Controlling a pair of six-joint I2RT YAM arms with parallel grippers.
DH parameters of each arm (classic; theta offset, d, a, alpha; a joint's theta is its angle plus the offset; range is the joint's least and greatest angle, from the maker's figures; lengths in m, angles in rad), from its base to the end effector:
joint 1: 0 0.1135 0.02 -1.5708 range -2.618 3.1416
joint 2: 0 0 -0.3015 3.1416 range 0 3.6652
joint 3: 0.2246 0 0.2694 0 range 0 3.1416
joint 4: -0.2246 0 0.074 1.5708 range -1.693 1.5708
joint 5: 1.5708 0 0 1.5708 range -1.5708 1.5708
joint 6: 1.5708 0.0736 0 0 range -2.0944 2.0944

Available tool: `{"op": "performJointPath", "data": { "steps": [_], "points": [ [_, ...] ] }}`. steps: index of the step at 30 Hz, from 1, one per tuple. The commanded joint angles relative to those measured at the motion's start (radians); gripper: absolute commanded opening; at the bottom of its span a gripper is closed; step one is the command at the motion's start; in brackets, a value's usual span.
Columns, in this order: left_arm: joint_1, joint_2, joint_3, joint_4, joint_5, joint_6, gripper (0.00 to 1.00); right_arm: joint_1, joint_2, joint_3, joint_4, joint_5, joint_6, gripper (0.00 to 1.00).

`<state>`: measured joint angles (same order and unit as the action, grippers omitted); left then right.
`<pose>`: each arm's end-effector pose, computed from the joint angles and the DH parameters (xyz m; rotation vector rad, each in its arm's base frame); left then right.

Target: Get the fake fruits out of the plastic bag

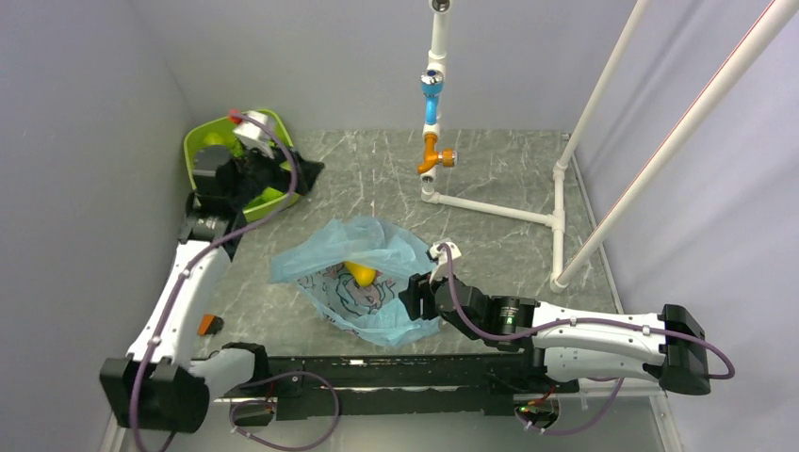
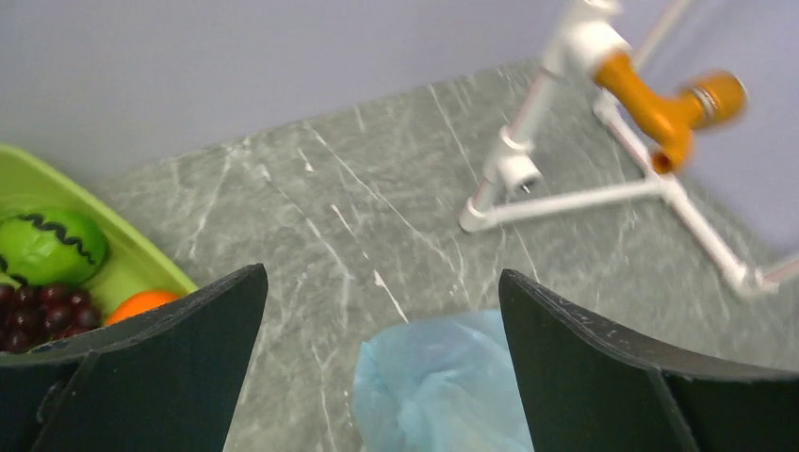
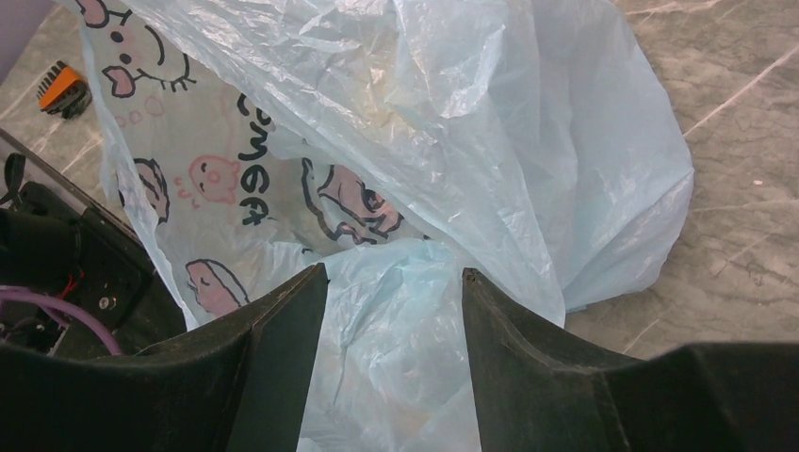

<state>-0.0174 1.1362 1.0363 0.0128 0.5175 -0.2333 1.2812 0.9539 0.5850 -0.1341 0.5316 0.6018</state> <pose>0.2971 -0.0416 0.4085 0.2183 1.6690 -0.6170 0.1022 0.2123 0.2544 -0.3690 2.0266 0.6461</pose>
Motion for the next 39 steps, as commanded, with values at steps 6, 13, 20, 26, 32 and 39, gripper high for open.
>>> {"op": "performJointPath", "data": {
  "steps": [6,13,20,26,32,39],
  "points": [
    [-0.382,-0.218,0.03,-0.374,-0.227,0.258,0.99,-0.002,-0.046,0.024,-0.009,0.01,0.004,0.58],
    [-0.433,-0.39,-0.11,-0.313,0.145,-0.109,0.97,-0.003,-0.089,-0.008,0.009,0.022,-0.003,0.59],
    [-0.75,-0.465,-0.374,-0.18,-0.108,-0.294,0.91,-0.003,-0.098,-0.038,0.063,-0.017,0.006,0.59],
    [-0.989,-0.359,-0.386,-0.286,-0.618,-0.355,0.8,-0.003,-0.089,-0.042,0.076,-0.036,0.023,0.59],
    [-1.018,-0.222,-0.381,-0.364,-0.925,-0.521,0.83,-0.003,-0.085,-0.046,0.081,-0.04,0.026,0.59],
    [-1.018,-0.088,-0.407,-0.247,-1.057,-0.56,0.69,-0.003,-0.095,-0.055,0.077,-0.031,0.019,0.59]
  ]
}}
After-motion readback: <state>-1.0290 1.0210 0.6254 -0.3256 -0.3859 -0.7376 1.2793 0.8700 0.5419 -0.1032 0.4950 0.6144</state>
